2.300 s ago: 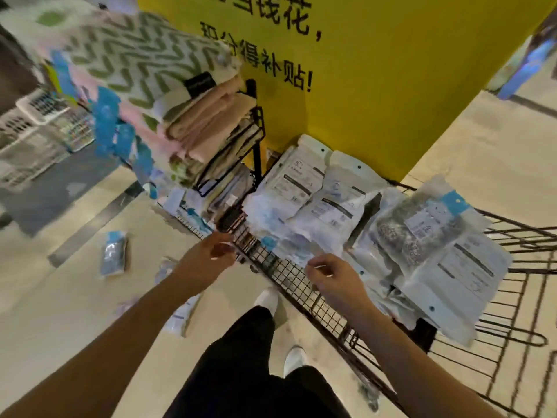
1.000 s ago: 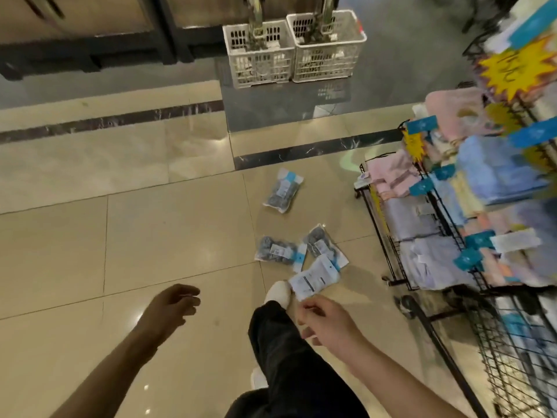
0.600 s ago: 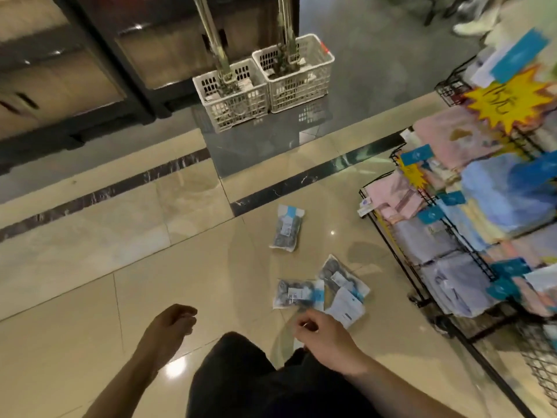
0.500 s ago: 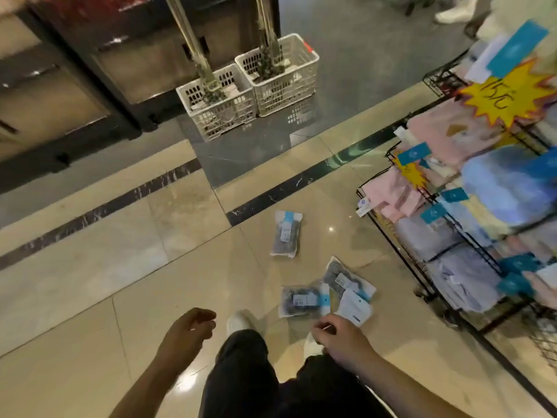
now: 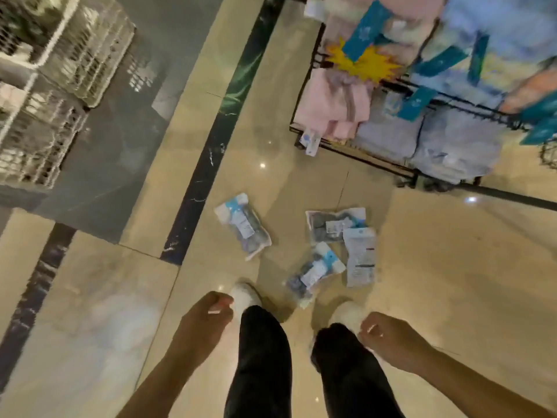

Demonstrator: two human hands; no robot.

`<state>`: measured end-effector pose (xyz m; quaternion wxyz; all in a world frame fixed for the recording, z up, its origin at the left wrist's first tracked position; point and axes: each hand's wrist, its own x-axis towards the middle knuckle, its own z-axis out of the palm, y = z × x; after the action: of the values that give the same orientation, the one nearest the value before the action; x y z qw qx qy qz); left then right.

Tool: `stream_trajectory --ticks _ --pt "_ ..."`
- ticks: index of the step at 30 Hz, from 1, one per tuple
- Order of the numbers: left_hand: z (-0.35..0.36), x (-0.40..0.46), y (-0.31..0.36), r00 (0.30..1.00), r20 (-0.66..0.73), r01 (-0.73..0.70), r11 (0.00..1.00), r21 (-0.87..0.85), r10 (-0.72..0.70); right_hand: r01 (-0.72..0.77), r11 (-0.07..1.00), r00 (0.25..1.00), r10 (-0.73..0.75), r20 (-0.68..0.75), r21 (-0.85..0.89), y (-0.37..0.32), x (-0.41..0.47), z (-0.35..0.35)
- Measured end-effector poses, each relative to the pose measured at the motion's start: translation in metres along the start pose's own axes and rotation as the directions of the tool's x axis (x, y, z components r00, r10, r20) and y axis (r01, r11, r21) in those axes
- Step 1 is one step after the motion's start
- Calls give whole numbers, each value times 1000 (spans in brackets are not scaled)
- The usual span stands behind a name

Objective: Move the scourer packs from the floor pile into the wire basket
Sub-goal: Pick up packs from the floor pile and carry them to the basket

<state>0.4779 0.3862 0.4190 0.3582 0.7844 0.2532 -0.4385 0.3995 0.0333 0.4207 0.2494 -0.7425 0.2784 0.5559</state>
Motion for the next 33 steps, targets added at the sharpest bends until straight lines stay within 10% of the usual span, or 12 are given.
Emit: stream_trajectory --ticks 5,9,19,26,33 --pt "4 171 -45 995 54 91 995 -52 -88 -138 915 987 158 -21 378 -18 158 72" --pt "56 309 -93 996 62 72 987 -146 -64 -204 587 950 313 12 783 -8 303 128" --pt "141 534 -126 982 37 187 902 -388 -188 -157 318 882 471 -12 935 -2 487 202" --pt "146 555 -111 988 36 150 916 -373 -147 -113 224 886 464 -5 968 -10 496 202" --pt "132 356 -74 987 160 24 946 -323 30 28 495 927 312 -208 868 3 330 167"
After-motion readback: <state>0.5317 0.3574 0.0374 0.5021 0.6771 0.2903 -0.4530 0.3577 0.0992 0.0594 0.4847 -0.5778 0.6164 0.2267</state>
